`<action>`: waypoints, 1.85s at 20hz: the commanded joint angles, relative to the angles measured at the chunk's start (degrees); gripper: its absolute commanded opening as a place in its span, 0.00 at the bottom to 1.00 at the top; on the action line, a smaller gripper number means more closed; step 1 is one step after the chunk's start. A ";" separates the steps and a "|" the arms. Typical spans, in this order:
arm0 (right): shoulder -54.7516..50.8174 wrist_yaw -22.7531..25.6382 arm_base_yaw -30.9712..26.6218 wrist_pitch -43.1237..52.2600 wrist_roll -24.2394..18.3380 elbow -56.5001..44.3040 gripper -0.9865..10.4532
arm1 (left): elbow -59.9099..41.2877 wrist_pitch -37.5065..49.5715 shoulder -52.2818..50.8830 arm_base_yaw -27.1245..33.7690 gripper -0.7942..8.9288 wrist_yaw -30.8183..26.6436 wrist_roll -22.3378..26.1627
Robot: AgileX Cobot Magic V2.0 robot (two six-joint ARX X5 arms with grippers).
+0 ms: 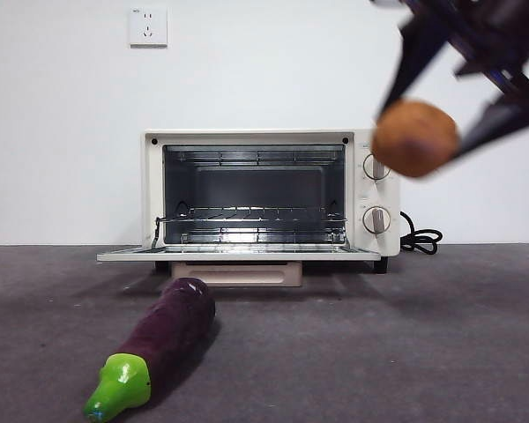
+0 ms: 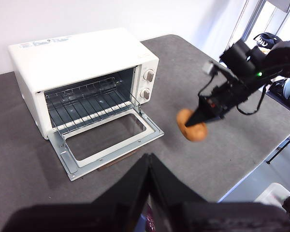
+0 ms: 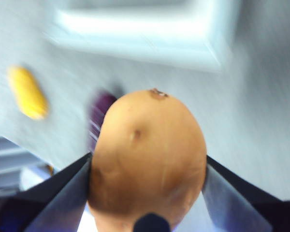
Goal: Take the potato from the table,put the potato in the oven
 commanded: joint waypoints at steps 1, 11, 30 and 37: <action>0.44 0.68 2.60 6.97 0.94 1.18 0.11 | -0.35 0.20 -0.15 -0.15 0.08 0.02 0.02; 8.44 16.00 14.88 38.49 9.01 1.55 0.11 | -0.37 0.20 -0.17 -0.15 0.08 -3.78 0.70; 35.15 23.58 14.95 39.26 12.50 23.45 0.11 | -0.37 0.20 0.02 -0.13 0.08 -4.09 3.69; 37.53 30.16 14.91 40.70 12.70 24.20 0.11 | -0.37 0.20 0.02 -0.13 0.08 -10.49 4.83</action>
